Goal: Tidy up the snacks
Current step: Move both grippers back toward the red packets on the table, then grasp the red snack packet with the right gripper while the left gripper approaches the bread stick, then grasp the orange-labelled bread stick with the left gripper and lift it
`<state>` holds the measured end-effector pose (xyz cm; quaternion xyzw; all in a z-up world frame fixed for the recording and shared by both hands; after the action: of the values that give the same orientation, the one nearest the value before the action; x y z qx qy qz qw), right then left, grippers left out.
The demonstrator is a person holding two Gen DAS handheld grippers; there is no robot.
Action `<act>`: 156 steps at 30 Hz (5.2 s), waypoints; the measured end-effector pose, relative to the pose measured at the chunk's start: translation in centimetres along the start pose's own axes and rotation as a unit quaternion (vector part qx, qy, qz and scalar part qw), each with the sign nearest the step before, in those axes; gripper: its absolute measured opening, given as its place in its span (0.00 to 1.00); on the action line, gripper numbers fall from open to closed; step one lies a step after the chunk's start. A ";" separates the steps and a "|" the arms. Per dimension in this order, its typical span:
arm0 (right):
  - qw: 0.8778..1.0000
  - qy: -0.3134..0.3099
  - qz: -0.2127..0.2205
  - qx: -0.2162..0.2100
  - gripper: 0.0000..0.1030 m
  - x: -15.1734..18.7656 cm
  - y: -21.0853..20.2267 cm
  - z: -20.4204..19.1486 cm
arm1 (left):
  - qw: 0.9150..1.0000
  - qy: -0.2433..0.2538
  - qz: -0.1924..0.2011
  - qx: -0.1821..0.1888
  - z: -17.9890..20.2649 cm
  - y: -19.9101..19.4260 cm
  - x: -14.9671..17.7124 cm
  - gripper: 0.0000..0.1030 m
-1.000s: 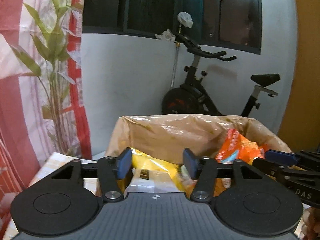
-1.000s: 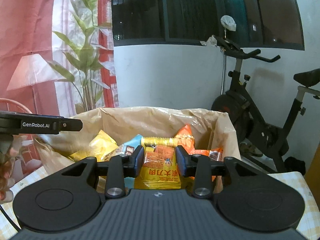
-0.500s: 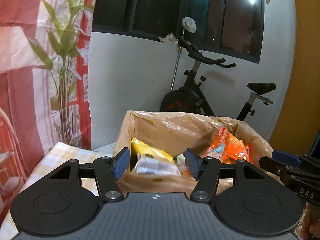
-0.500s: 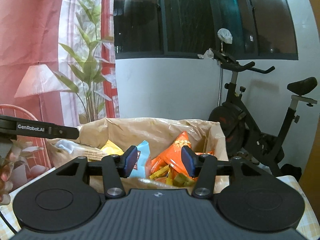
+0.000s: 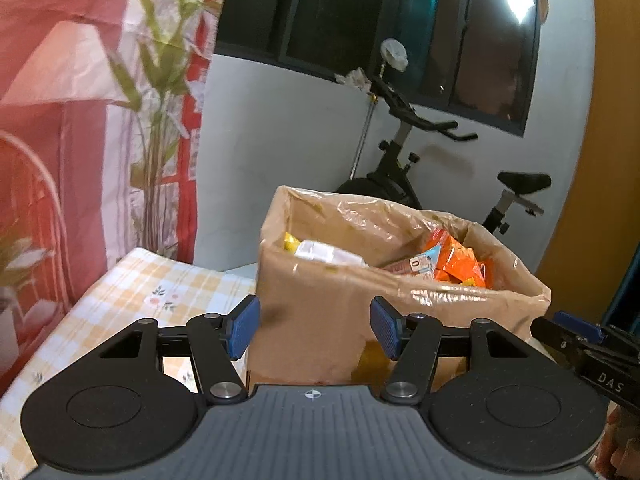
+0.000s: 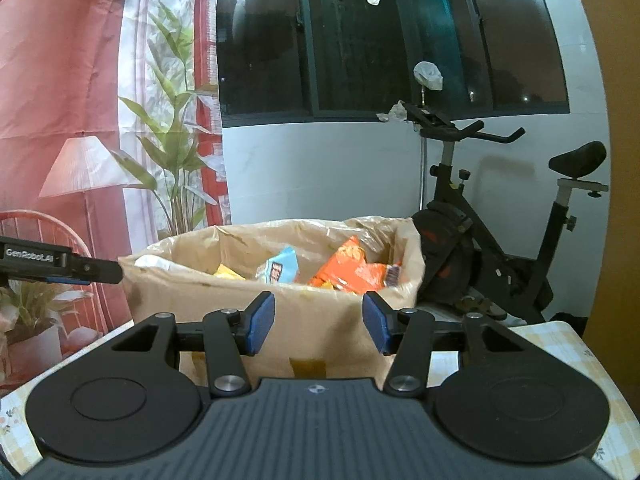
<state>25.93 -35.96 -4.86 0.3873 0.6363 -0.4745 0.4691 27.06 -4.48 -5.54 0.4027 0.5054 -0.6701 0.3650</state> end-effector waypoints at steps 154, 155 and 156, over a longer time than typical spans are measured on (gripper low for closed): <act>0.982 0.015 -0.183 0.050 0.53 15.3 -1.4 4.2 | 0.981 -0.046 -0.179 -0.056 -1.9 4.0 12.0 0.38; 0.982 0.014 -0.180 0.053 0.53 15.1 -1.5 4.3 | 0.982 -0.044 -0.174 -0.064 -2.2 3.8 11.7 0.38; 0.983 0.010 -0.175 0.056 0.53 14.8 -1.6 4.3 | 0.983 -0.041 -0.167 -0.070 -2.2 3.6 11.5 0.38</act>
<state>21.54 -39.86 -19.24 0.3007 0.6715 -0.5798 0.3501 25.98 -4.07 -17.71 0.2582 0.5959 -0.7005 0.2958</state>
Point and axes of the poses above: each gripper's, at about its wrist camera, not at the fingertips, and y roughly the way its jaws point, z to its right, x to its underside, the point moved 5 cm from there along y, roughly the way its jaws point, and after that the axes turned 1 degree about -x, right-handed, at the moved point
